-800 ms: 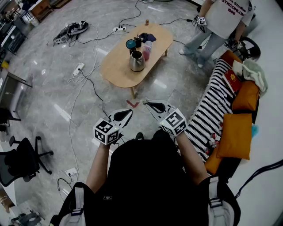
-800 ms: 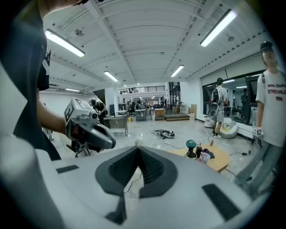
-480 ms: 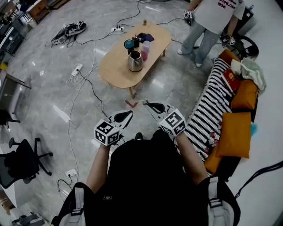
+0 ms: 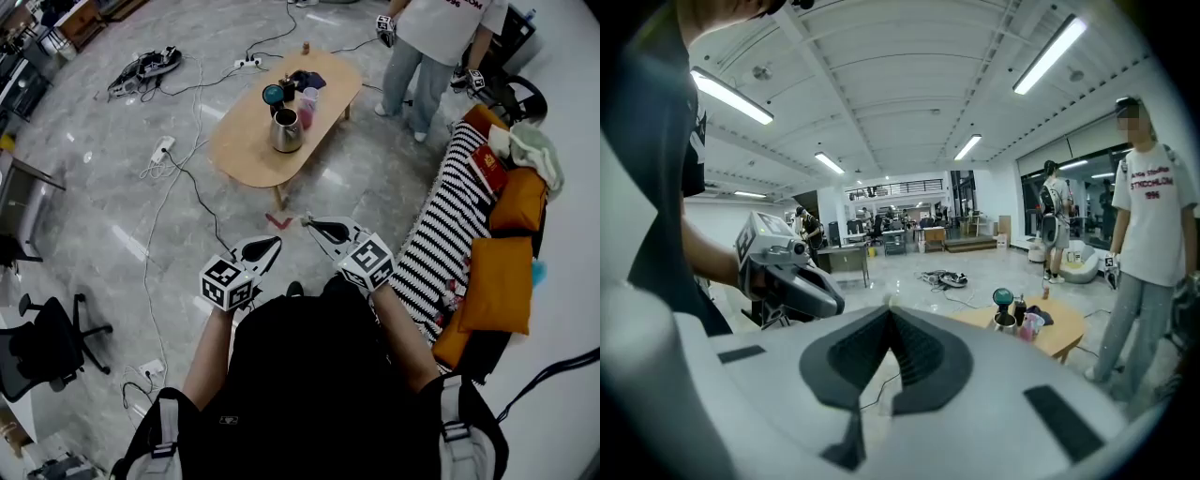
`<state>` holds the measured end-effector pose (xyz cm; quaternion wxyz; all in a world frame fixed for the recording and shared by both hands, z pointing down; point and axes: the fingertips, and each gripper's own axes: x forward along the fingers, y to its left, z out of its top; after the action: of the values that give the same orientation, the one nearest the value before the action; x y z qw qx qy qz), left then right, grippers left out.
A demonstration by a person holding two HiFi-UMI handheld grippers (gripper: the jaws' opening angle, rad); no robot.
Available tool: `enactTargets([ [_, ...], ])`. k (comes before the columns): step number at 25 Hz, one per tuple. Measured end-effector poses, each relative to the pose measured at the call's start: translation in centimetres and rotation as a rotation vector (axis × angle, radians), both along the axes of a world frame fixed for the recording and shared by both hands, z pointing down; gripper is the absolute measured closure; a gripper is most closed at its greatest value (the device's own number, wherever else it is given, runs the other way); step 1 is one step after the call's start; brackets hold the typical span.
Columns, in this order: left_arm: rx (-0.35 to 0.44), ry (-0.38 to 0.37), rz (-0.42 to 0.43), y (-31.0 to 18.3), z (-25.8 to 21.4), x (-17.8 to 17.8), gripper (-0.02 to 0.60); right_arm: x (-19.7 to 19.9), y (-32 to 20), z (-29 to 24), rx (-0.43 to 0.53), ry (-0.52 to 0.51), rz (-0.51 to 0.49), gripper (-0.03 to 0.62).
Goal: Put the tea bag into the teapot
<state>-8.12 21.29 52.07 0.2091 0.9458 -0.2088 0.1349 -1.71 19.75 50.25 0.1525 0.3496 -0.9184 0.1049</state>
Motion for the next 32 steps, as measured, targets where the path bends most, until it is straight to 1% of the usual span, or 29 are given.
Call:
enactTargets([
  [9, -0.015, -0.002, -0.027, -0.8, -0.1, -0.2, 0.571, 0.2, -0.6, -0.1, -0.005, 0.022, -0.02, 0.588],
  [19, -0.021, -0.004, -0.104, -3.3, -0.1, 2.2, 0.571, 4.2, -3.5, 0.8, -0.028, 0.033, -0.053, 0.588],
  [27, -0.019, -0.004, -0.191, -5.6, -0.2, 4.4, 0.571, 6.7, -5.8, 1.0, -0.039, 0.034, -0.129, 0.588],
  [32, -0.016, -0.001, -0.238, -6.9, -0.6, 5.8, 0.571, 7.5, -7.1, 0.8, -0.041, 0.033, -0.187, 0.588],
])
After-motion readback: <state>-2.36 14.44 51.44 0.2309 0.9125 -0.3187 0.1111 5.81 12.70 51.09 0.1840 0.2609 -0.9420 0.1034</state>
